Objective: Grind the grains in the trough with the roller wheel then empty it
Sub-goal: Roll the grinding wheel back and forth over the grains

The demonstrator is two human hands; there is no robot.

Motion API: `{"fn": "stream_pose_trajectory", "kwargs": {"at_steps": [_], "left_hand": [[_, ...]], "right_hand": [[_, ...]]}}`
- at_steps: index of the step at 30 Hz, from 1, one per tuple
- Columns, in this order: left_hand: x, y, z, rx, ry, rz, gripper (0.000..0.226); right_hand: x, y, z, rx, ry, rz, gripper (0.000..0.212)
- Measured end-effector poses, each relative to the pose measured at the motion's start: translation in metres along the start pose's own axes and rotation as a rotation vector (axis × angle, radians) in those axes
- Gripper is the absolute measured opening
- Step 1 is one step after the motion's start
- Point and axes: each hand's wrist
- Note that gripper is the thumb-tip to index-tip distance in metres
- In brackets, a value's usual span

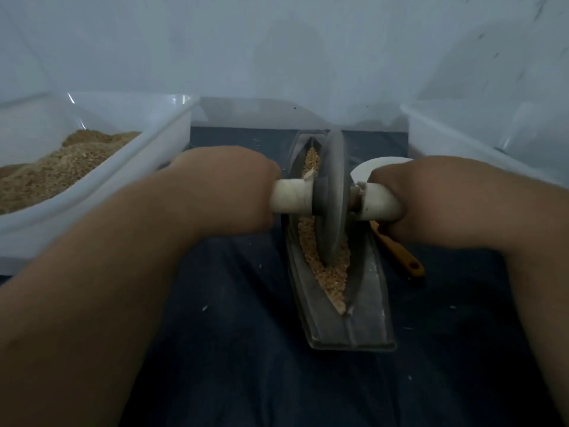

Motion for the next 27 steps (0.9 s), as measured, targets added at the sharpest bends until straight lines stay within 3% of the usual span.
{"fn": "stream_pose_trajectory", "kwargs": {"at_steps": [4, 5, 7, 10, 13, 16, 20, 24, 27], "left_hand": [[-0.006, -0.023, 0.015, -0.251, 0.175, 0.026, 0.021], [-0.008, -0.032, 0.020, -0.344, 0.194, 0.052, 0.016], [-0.010, -0.051, 0.029, -0.487, 0.228, 0.085, 0.036], [-0.012, -0.067, 0.034, -0.614, 0.204, 0.045, 0.063], [-0.014, -0.068, 0.034, -0.708, 0.138, 0.075, 0.062], [-0.010, -0.055, 0.027, -0.564, 0.147, 0.067, 0.057], [-0.005, -0.030, 0.022, -0.269, 0.203, 0.065, 0.021], [0.000, -0.012, 0.012, -0.044, 0.063, 0.000, 0.024], [0.002, -0.007, 0.004, -0.001, 0.023, -0.031, 0.019]], "right_hand": [[-0.004, -0.025, 0.023, -0.348, -0.047, -0.173, 0.022], [-0.005, -0.034, 0.030, -0.443, -0.077, -0.218, 0.029], [-0.006, -0.050, 0.040, -0.545, -0.170, -0.196, 0.053], [-0.008, -0.066, 0.047, -0.446, -0.282, -0.031, 0.072], [-0.014, -0.073, 0.046, -0.342, -0.284, 0.036, 0.075], [-0.014, -0.060, 0.041, -0.352, -0.197, -0.016, 0.075], [-0.005, -0.023, 0.025, -0.218, -0.065, -0.153, 0.048], [0.002, 0.001, 0.003, 0.027, -0.006, -0.090, 0.034], [0.000, 0.002, -0.002, 0.006, -0.017, -0.008, 0.031]]}}
Point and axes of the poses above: each hand's wrist, its own z-axis towards the middle knuckle, its own y-axis out of the back of the hand, x = y × z, and after that the axes turned 4 degrees about -x, right-handed
